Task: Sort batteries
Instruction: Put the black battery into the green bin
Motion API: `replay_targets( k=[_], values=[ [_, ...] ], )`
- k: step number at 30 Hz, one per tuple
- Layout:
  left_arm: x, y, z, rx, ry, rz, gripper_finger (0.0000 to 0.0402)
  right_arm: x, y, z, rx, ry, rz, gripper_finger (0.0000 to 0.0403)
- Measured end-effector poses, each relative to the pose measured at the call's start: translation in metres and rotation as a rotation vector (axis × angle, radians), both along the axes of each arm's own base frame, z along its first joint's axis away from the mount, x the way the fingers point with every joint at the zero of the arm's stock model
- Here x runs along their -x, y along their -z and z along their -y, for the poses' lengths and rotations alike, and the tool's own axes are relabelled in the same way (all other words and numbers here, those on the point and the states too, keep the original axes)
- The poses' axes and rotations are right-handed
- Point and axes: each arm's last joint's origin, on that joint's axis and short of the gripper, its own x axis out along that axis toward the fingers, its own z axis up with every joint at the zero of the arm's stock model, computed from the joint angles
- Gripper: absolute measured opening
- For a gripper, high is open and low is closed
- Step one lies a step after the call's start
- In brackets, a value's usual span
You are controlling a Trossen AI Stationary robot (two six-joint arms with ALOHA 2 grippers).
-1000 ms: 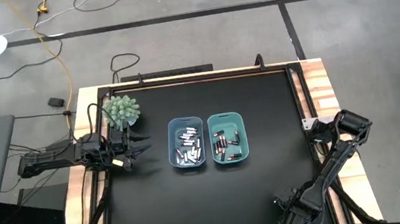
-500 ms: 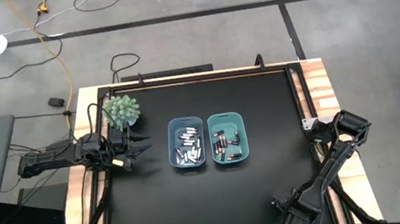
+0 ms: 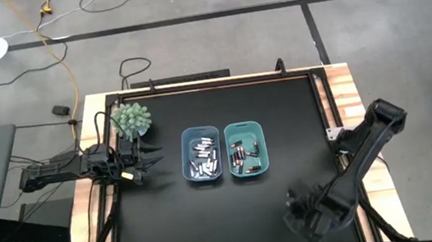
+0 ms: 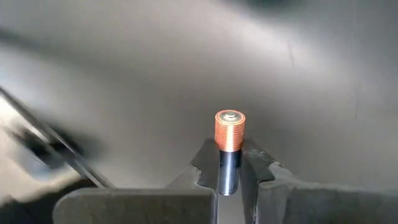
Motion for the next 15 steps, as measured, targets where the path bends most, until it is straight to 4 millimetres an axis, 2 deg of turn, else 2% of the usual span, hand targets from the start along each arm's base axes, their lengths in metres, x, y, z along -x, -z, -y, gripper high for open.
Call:
replay_targets(
  k=[3,7,11,15],
  values=[
    [0.000,0.000,0.000,0.000,0.000,0.000,0.0158,-0.004,-0.022,0.017,0.056,0.038,0.136,0.0037],
    [0.000,0.000,0.000,0.000,0.000,0.000,0.0158,-0.018,-0.044,0.046,0.127,0.070,0.228,0.0033],
    [0.000,0.000,0.000,0.000,0.000,0.000,0.0158,-0.044,-0.060,0.081,0.197,0.088,0.251,0.0035],
    [0.000,0.000,0.000,0.000,0.000,0.000,0.0158,-0.080,-0.065,0.120,0.252,0.100,0.284,0.0034]
  ],
)
